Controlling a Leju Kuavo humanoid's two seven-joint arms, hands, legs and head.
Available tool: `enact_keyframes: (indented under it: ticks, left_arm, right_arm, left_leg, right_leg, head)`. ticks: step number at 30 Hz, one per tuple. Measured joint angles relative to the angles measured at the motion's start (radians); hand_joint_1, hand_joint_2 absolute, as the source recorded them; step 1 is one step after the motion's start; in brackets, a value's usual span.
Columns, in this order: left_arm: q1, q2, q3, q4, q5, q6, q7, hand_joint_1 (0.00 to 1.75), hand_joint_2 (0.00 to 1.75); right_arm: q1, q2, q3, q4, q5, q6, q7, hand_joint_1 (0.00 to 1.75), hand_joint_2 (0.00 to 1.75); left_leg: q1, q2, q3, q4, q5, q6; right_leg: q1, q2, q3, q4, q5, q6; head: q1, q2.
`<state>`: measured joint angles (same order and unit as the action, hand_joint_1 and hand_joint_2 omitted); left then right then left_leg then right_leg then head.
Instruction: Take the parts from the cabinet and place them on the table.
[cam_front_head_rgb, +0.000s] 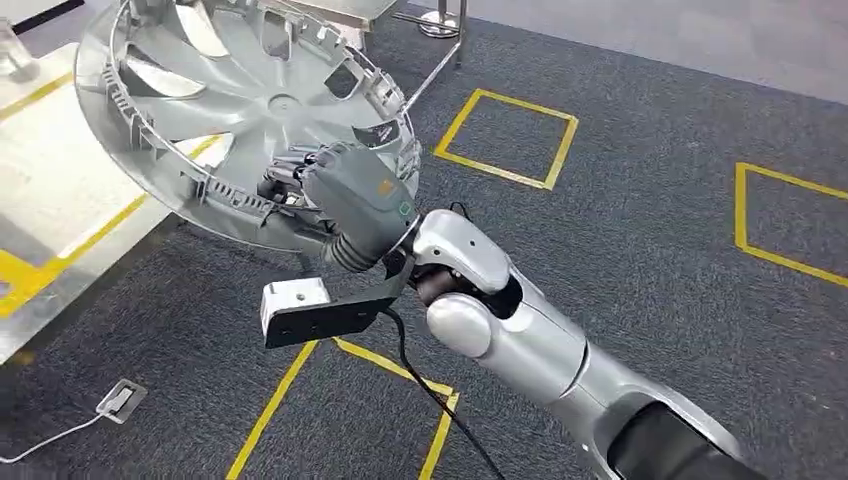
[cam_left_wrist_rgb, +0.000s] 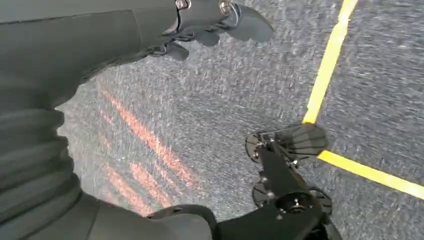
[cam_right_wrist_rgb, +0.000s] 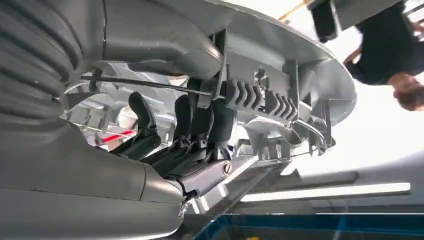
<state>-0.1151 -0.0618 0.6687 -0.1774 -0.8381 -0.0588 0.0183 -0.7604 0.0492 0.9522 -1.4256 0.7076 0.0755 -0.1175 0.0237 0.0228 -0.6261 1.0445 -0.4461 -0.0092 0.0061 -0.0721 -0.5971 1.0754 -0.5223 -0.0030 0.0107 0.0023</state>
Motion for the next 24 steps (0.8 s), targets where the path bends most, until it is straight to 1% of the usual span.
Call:
enact_keyframes:
  ticks: [1, 2, 3, 4, 5, 6, 7, 8, 9, 10, 11, 12, 13, 14, 15, 16, 17, 18, 19, 20, 21, 22, 23, 24]
  left_arm:
    - [-0.002, 0.0, 0.0, 0.0, 0.001, 0.0, 0.0, 0.0, 1.75]
    - [-0.004, 0.0, 0.0, 0.0, 0.002, 0.0, 0.0, 0.0, 1.75]
    - [-0.004, 0.0, 0.0, 0.0, 0.002, 0.0, 0.0, 0.0, 1.75]
    - [-0.004, 0.0, 0.0, 0.0, 0.002, 0.0, 0.0, 0.0, 1.75]
    - [-0.002, 0.0, 0.0, 0.0, 0.002, 0.0, 0.0, 0.0, 1.75]
    - [0.0, 0.0, 0.0, 0.0, 0.002, 0.0, 0.0, 0.0, 1.75]
    - [0.0, 0.0, 0.0, 0.0, 0.002, 0.0, 0.0, 0.0, 1.75]
    - [0.0, 0.0, 0.0, 0.0, 0.002, 0.0, 0.0, 0.0, 1.75]
    - [-0.001, -0.004, 0.0, 0.0, 0.002, 0.0, 0.0, 0.0, 1.75]
    - [-0.003, -0.004, 0.0, -0.001, 0.002, 0.0, -0.001, 0.0, 1.75]
    - [-0.002, -0.003, 0.0, 0.0, 0.002, 0.0, -0.001, 0.0, 1.75]
    - [0.0, -0.003, 0.0, 0.0, 0.002, 0.0, 0.0, 0.0, 1.75]
    - [0.003, -0.003, 0.0, 0.0, 0.002, 0.0, 0.0, 0.0, 1.75]
    - [0.005, 0.0, 0.0, 0.0, 0.002, 0.0, 0.0, 0.0, 1.75]
    - [0.006, -0.002, 0.0, 0.0, 0.002, 0.0, 0.0, 0.0, 1.75]
    - [0.003, -0.003, 0.0, 0.0, 0.002, 0.0, -0.001, 0.0, 1.75]
    - [0.0, -0.002, 0.0, 0.0, 0.002, 0.0, -0.001, 0.0, 1.75]
    - [-0.002, -0.002, 0.0, 0.0, 0.002, 0.0, -0.001, 0.0, 1.75]
    - [-0.002, -0.002, 0.0, 0.0, 0.002, 0.0, 0.0, 0.0, 1.75]
    - [0.0, -0.002, 0.0, 0.0, 0.003, 0.0, 0.0, 0.0, 1.75]
    - [0.002, 0.0, 0.0, 0.0, 0.003, 0.0, 0.0, 0.0, 1.75]
    - [0.004, 0.002, 0.0, 0.0, 0.004, 0.0, 0.0, 0.0, 1.75]
    - [0.004, 0.003, 0.0, 0.0, 0.004, 0.0, 0.0, 0.0, 1.75]
    - [0.002, 0.004, 0.0, 0.0, 0.004, 0.0, 0.0, 0.0, 1.75]
  right_arm:
    - [-0.001, 0.0, 0.0, 0.0, 0.0, -0.003, -0.001, 1.75, 1.75]
    - [0.0, -0.003, 0.0, 0.0, 0.0, -0.003, 0.0, 1.75, 1.75]
    - [0.002, -0.005, 0.0, 0.0, 0.0, -0.003, 0.0, 1.75, 1.75]
    - [0.004, -0.005, 0.0, 0.0, 0.0, -0.003, 0.0, 1.75, 1.75]
    - [0.006, -0.006, 0.0, 0.0, 0.0, -0.003, 0.0, 1.75, 1.75]
    - [0.007, -0.006, 0.0, 0.0, 0.0, -0.003, 0.0, 1.75, 1.75]
    - [0.007, -0.007, 0.0, 0.0, 0.0, -0.003, 0.0, 1.75, 1.75]
    - [0.007, -0.007, 0.0, 0.0, 0.0, -0.003, 0.0, 1.75, 1.75]
    - [0.007, -0.007, 0.0, 0.0, 0.0, -0.003, -0.001, 1.75, 1.75]
    - [0.008, -0.008, 0.0, 0.0, 0.0, -0.003, -0.001, 1.75, 1.75]
    - [0.007, -0.009, 0.0, 0.0, 0.0, -0.003, -0.002, 1.75, 1.75]
    - [0.006, -0.01, 0.0, 0.0, 0.0, -0.003, -0.002, 1.75, 1.75]
    - [0.005, -0.01, 0.0, 0.0, 0.0, -0.003, -0.002, 1.75, 1.75]
    - [0.004, -0.008, 0.0, -0.001, 0.0, -0.003, -0.002, 1.75, 1.75]
    - [0.003, -0.008, 0.0, -0.001, 0.0, -0.003, -0.002, 1.75, 1.75]
    - [0.001, -0.008, 0.0, -0.001, -0.001, -0.004, -0.003, 1.75, 1.75]
    - [0.0, -0.008, 0.0, -0.001, 0.0, -0.004, -0.002, 1.75, 1.75]
    - [0.002, -0.008, 0.0, 0.0, 0.0, -0.004, -0.002, 1.75, 1.75]
    - [0.004, -0.009, 0.0, 0.0, 0.0, -0.004, -0.002, 1.75, 1.75]
    - [0.006, -0.008, 0.0, 0.0, 0.0, -0.004, -0.002, 1.75, 1.75]
    - [0.007, -0.008, 0.0, 0.0, 0.0, -0.004, -0.001, 1.75, 1.75]
    - [0.007, -0.008, 0.0, 0.0, 0.0, -0.004, 0.0, 1.75, 1.75]
    - [0.006, -0.008, 0.0, 0.0, 0.0, -0.004, 0.0, 1.75, 1.75]
    - [0.006, -0.008, 0.0, 0.0, 0.0, -0.005, 0.001, 1.75, 1.75]
  left_leg:
    - [0.002, -0.01, -0.003, 0.0, 0.002, 0.005]
    - [0.002, -0.023, -0.005, 0.0, 0.003, 0.007]
    - [0.002, -0.037, -0.009, 0.001, 0.004, 0.008]
    - [0.001, -0.052, -0.012, 0.001, 0.006, 0.009]
    - [0.001, -0.067, -0.013, 0.002, 0.008, 0.007]
    - [0.001, -0.082, -0.014, 0.002, 0.01, 0.005]
    - [0.001, -0.098, -0.014, 0.002, 0.012, 0.002]
    - [0.001, -0.112, -0.014, 0.002, 0.014, -0.001]
    - [0.006, -0.124, -0.017, 0.002, 0.017, -0.006]
    - [0.002, -0.134, -0.023, 0.003, 0.021, -0.013]
    - [0.01, -0.147, -0.03, -0.001, 0.028, -0.023]
    - [0.013, -0.158, -0.032, -0.005, 0.032, -0.031]
    - [0.015, -0.169, -0.032, -0.014, 0.038, -0.04]
    - [0.01, -0.17, -0.035, -0.014, 0.039, -0.044]
    - [0.006, -0.114, -0.045, 0.0, 0.027, -0.043]
    - [0.002, -0.06, -0.066, 0.051, -0.012, -0.047]
    - [0.003, -0.04, -0.099, 0.128, -0.053, -0.051]
    - [0.003, -0.033, -0.132, 0.207, -0.089, -0.054]
    - [0.003, -0.031, -0.159, 0.273, -0.11, -0.057]
    - [0.003, -0.03, -0.161, 0.289, -0.108, -0.059]
    - [0.003, -0.027, -0.137, 0.252, -0.082, -0.06]
    - [0.003, -0.022, -0.092, 0.181, -0.047, -0.061]
    - [0.003, -0.004, -0.037, 0.086, -0.009, -0.061]
    - [0.001, 0.036, 0.006, -0.001, -0.002, -0.059]
  right_leg:
    - [-0.003, 0.041, -0.027, 0.063, -0.039, 0.005]
    - [-0.005, 0.06, -0.062, 0.141, -0.077, 0.008]
    - [-0.006, 0.065, -0.102, 0.223, -0.112, 0.011]
    - [-0.006, 0.066, -0.13, 0.277, -0.125, 0.011]
    - [-0.006, 0.067, -0.132, 0.279, -0.112, 0.009]
    - [-0.006, 0.069, -0.109, 0.231, -0.077, 0.005]
    - [-0.006, 0.078, -0.066, 0.146, -0.029, -0.001]
    - [-0.006, 0.096, -0.021, 0.058, 0.012, -0.008]
    - [-0.006, 0.156, 0.012, -0.019, 0.024, -0.017]
    - [-0.008, 0.174, 0.015, -0.029, 0.022, -0.016]
    - [-0.002, 0.152, 0.012, -0.03, 0.025, -0.014]
    - [0.0, 0.146, 0.01, -0.03, 0.026, -0.015]
    - [0.002, 0.136, 0.011, -0.032, 0.029, -0.02]
    - [-0.01, 0.118, 0.017, -0.05, 0.041, -0.026]
    - [-0.009, 0.103, 0.022, -0.057, 0.044, -0.031]
    - [-0.008, 0.09, 0.022, -0.058, 0.046, -0.038]
    - [-0.005, 0.074, 0.021, -0.057, 0.046, -0.039]
    - [-0.003, 0.058, 0.02, -0.057, 0.045, -0.04]
    - [-0.003, 0.042, 0.019, -0.057, 0.044, -0.041]
    - [-0.002, 0.027, 0.019, -0.056, 0.044, -0.04]
    - [-0.003, 0.014, 0.019, -0.055, 0.044, -0.04]
    - [-0.004, 0.002, 0.019, -0.053, 0.042, -0.039]
    - [-0.005, -0.009, 0.019, -0.049, 0.039, -0.035]
    - [-0.002, -0.02, 0.019, -0.042, 0.034, -0.029]
  head:
    - [0.004, 0.0]
    - [0.005, 0.0]
    - [0.006, 0.0]
    - [0.006, 0.0]
    - [0.006, 0.0]
    - [0.006, 0.0]
    - [0.006, 0.0]
    - [0.006, 0.0]
    - [0.005, 0.0]
    - [0.002, 0.0]
    - [0.007, 0.0]
    - [0.009, 0.0]
    - [0.008, 0.0]
    - [0.008, 0.0]
    - [0.007, 0.0]
    - [-0.003, 0.0]
    - [-0.004, 0.0]
    - [-0.003, 0.0]
    - [-0.004, 0.0]
    - [-0.003, 0.0]
    - [-0.003, 0.0]
    - [-0.004, 0.0]
    - [-0.003, 0.0]
    - [-0.004, 0.0]
